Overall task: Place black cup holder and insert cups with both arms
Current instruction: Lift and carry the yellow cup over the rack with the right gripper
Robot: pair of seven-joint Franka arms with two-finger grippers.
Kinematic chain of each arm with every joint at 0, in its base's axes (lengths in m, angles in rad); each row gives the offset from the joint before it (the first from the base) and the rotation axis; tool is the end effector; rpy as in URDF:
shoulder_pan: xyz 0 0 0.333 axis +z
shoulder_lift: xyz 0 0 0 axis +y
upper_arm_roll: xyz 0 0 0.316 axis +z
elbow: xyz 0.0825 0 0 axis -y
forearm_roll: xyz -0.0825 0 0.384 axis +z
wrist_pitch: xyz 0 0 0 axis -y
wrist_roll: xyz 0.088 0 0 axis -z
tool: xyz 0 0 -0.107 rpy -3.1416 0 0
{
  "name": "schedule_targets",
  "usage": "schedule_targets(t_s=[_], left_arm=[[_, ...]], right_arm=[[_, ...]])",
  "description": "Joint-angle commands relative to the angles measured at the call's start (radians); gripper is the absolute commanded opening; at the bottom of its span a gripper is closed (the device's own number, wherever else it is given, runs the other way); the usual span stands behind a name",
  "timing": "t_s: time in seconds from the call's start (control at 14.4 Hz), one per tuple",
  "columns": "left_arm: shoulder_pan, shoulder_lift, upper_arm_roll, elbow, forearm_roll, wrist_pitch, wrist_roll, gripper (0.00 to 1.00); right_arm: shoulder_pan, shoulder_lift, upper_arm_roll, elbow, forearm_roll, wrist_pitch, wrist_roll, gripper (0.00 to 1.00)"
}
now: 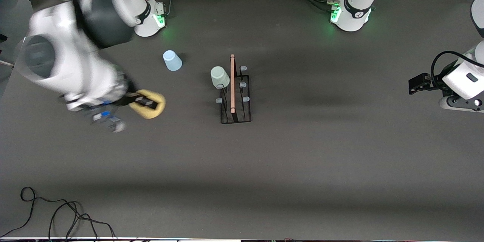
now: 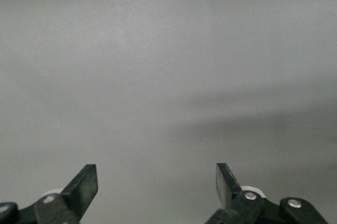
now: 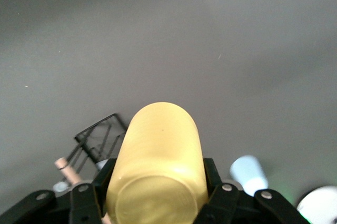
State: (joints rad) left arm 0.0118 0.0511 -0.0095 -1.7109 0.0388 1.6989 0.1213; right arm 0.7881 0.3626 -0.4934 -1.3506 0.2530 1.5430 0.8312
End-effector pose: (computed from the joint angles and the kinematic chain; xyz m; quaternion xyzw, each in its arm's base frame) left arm 0.5723 0.0051 0.5401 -0.9974 0.0625 0.0326 0.0169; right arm 0.5902 0.2613 0.5279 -0.9624 0.2608 0.0765 0.0005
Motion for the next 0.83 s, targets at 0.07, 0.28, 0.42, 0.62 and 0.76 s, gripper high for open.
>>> schedule_targets(t_s=[0.07,0.28,0.42,0.62,0.76], left_arm=[[0.000,0.000,-0.003,0.013,0.004,-0.019,-0.011,1.00],[0.000,0.000,-0.003,0.013,0.004,-0.019,-0.011,1.00],[0.000,0.000,-0.003,0.013,0.004,-0.019,-0.011,1.00],[0.000,0.000,-0.003,0.013,0.004,-0.019,-0.011,1.00],[0.000,0.000,-0.003,0.013,0.004,-0.019,-0.011,1.00]], right_arm=[[0.159,0.022,-0.005,-0.021,-0.009,0.087,0.355,0.00],[0.207,0.042,-0.004,-0.076,0.005,0.170,0.423,0.00],[0.233,0.041,-0.005,-0.166,0.044,0.247,0.436,0.00],[0.281,0.056,-0.005,-0.258,0.046,0.371,0.485,0.00],[0.306,0.078,-0.005,-0.300,0.046,0.445,0.494,0.00]])
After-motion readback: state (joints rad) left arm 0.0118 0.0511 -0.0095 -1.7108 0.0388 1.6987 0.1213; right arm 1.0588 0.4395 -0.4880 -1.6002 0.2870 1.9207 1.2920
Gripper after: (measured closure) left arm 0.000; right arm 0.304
